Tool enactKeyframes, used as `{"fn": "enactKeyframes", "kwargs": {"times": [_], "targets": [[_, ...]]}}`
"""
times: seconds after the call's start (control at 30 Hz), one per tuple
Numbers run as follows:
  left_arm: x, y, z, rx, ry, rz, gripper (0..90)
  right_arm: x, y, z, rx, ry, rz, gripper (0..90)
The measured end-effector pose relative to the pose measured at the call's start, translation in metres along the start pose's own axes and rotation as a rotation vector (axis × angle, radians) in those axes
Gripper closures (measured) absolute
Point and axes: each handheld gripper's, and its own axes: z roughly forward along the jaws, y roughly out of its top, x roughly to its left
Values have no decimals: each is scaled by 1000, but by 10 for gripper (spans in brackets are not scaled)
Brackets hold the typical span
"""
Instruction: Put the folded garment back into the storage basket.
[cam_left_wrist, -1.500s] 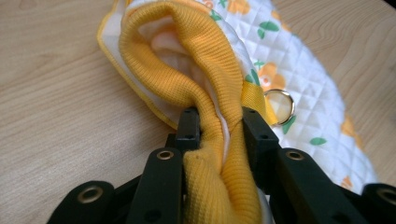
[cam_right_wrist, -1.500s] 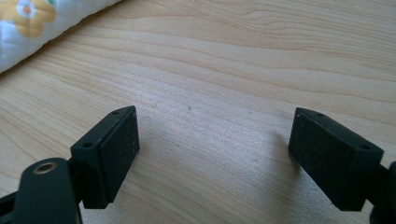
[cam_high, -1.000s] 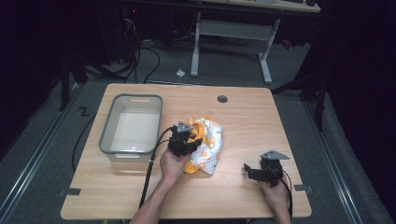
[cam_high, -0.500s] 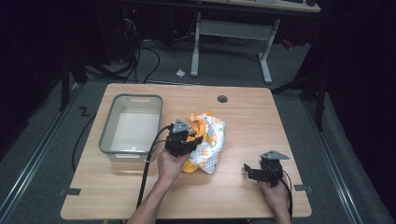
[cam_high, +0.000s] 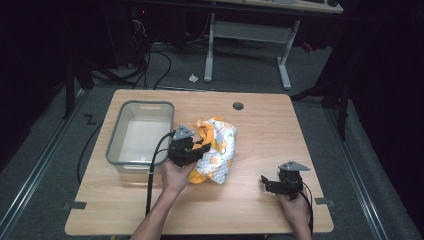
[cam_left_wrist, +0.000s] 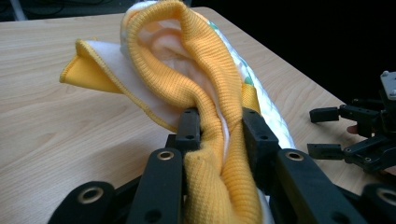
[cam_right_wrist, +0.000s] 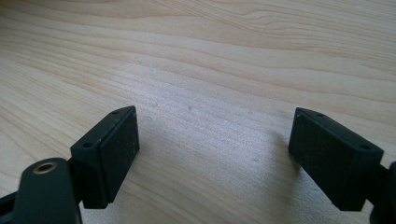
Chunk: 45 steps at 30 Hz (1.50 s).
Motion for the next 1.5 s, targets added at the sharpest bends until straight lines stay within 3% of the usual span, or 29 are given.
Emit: {"fn": "enactKeyframes", "kwargs": {"times": [0.3,0.43,0.83,1.13,1.5], "targets": [[4,9,-13,-20,-3,0,718,0,0,0,0,0,0,163],[10,10,-19,-28,1,-18,718,0,0,0,0,0,0,163],[26,21,-50,-71,10,-42,717,0,0,0,0,0,0,163],[33,28,-67,-83,46,-29,717,0,0,0,0,0,0,163],[45,34,-89,-109,72,-40,717,0,0,0,1,0,1,163]]}}
